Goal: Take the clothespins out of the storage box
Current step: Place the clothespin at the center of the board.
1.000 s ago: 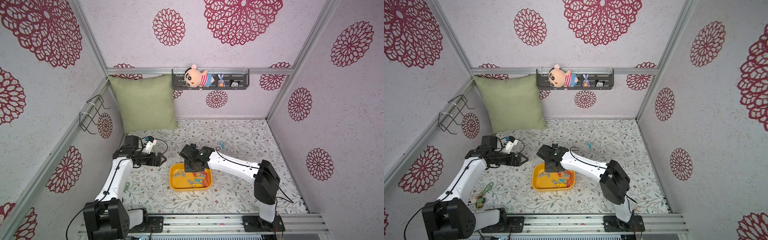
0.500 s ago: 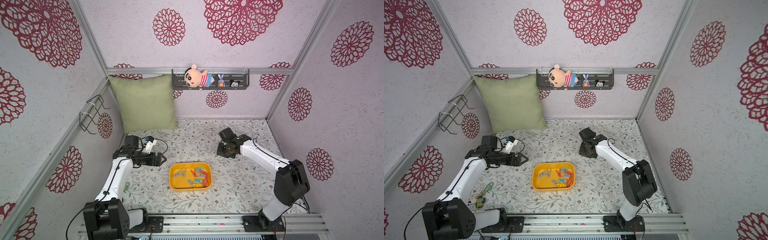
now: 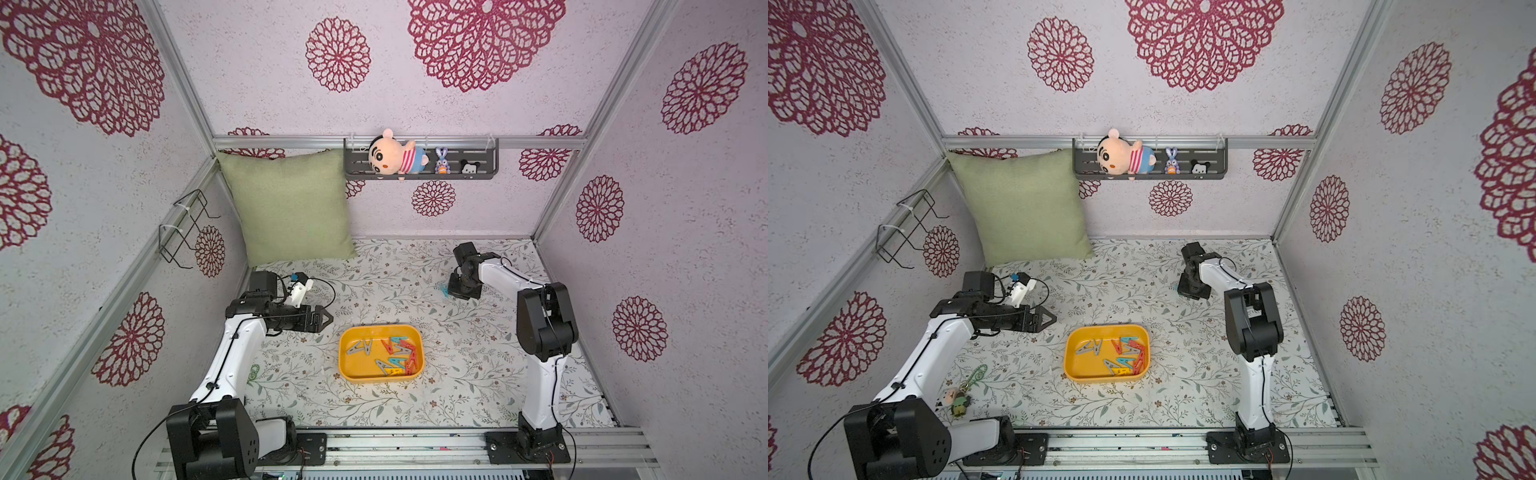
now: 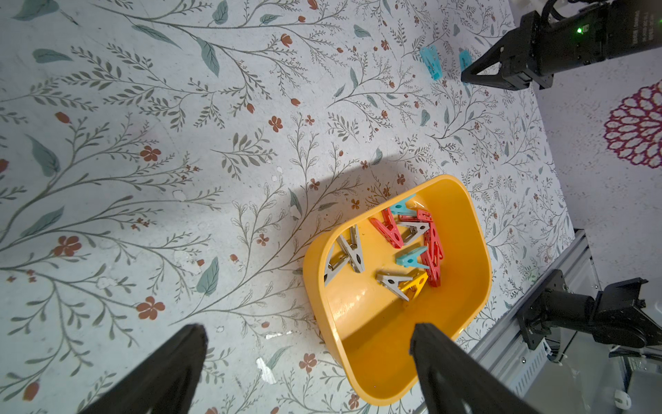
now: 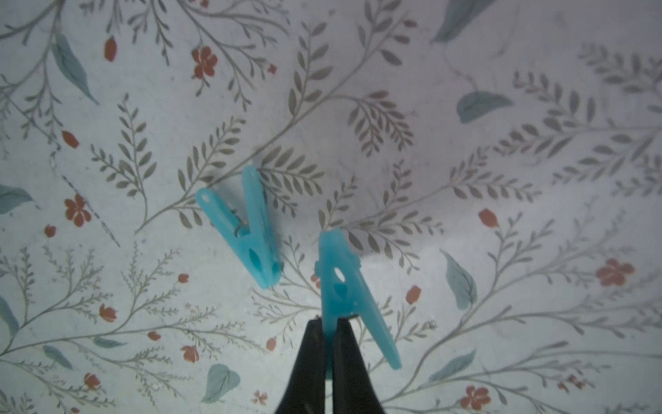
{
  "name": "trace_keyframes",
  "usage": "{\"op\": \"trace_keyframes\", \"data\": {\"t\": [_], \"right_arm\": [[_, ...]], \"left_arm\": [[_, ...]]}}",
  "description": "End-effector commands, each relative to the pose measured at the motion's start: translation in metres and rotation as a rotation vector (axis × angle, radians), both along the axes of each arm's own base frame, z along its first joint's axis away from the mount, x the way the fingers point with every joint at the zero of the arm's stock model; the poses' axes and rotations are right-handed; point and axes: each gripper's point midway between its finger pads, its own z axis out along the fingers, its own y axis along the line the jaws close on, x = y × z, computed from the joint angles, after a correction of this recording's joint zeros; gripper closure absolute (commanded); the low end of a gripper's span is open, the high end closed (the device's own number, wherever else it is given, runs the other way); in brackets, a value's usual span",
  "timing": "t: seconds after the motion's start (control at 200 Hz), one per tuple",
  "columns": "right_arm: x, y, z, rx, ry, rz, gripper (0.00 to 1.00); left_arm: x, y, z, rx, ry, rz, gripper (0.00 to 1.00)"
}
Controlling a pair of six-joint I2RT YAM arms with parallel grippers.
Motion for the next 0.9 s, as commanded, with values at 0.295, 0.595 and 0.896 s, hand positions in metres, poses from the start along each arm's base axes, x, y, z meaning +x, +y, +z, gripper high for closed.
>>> {"op": "trace_keyframes", "data": {"t": [0.295, 0.595, 0.896], "right_arm": [[0.029, -0.012, -0.009, -0.041, 0.026, 0.021, 1.0], [0.027, -0.009, -0.023, -0.025, 0.051, 0.027, 0.98], [0.019, -0.002, -0.023, -0.014, 0.062, 0.022, 0.96]], "left_arm": [[0.002, 0.003, 0.003, 0.0, -0.013, 0.007, 0.03], [0.002, 0.003, 0.004, -0.002, -0.013, 0.008, 0.03], [0.002, 0.003, 0.004, -0.002, -0.013, 0.008, 0.03]]}}
